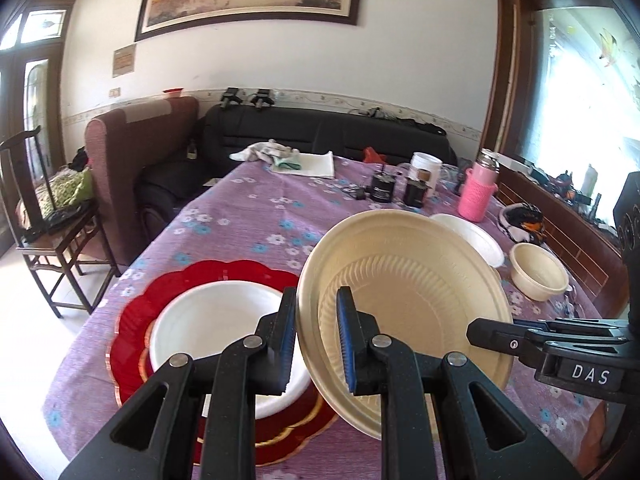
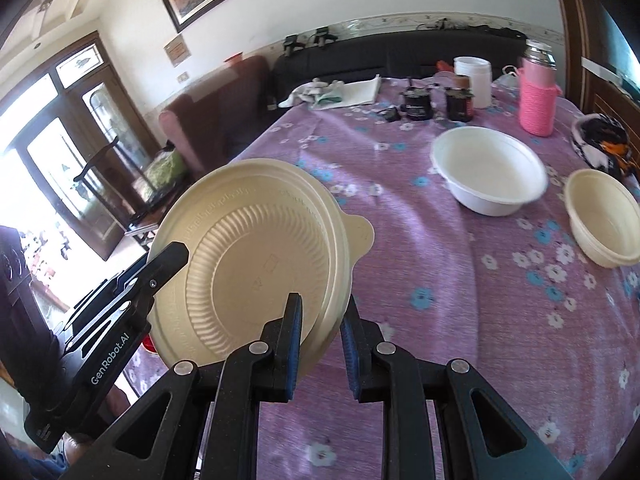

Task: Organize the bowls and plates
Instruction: 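Lower the beige bowl onto the white bowl and open the left gripper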

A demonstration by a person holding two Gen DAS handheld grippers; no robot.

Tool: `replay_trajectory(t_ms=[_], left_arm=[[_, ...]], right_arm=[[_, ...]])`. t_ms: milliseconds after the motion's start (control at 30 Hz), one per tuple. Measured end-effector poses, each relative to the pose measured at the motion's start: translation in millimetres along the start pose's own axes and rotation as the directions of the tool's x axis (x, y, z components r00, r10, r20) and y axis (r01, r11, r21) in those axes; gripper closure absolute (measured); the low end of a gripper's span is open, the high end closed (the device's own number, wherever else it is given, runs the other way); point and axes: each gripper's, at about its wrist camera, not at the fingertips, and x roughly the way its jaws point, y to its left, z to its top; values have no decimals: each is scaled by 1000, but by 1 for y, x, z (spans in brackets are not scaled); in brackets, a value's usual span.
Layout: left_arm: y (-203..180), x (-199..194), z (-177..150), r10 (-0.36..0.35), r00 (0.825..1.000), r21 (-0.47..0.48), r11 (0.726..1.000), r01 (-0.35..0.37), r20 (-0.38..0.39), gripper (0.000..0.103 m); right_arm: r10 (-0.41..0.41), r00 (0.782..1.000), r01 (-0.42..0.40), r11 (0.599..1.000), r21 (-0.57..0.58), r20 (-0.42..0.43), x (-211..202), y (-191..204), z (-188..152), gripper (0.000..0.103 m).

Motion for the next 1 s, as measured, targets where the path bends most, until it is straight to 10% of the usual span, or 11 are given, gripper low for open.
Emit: replay_trajectory(t_ms=[1000], left_arm=[[103,14,-4,143,988,-162,975,-151,-62,85]], right_arm=[[142,968,-146,989,-3,-208,90,73,32,80]])
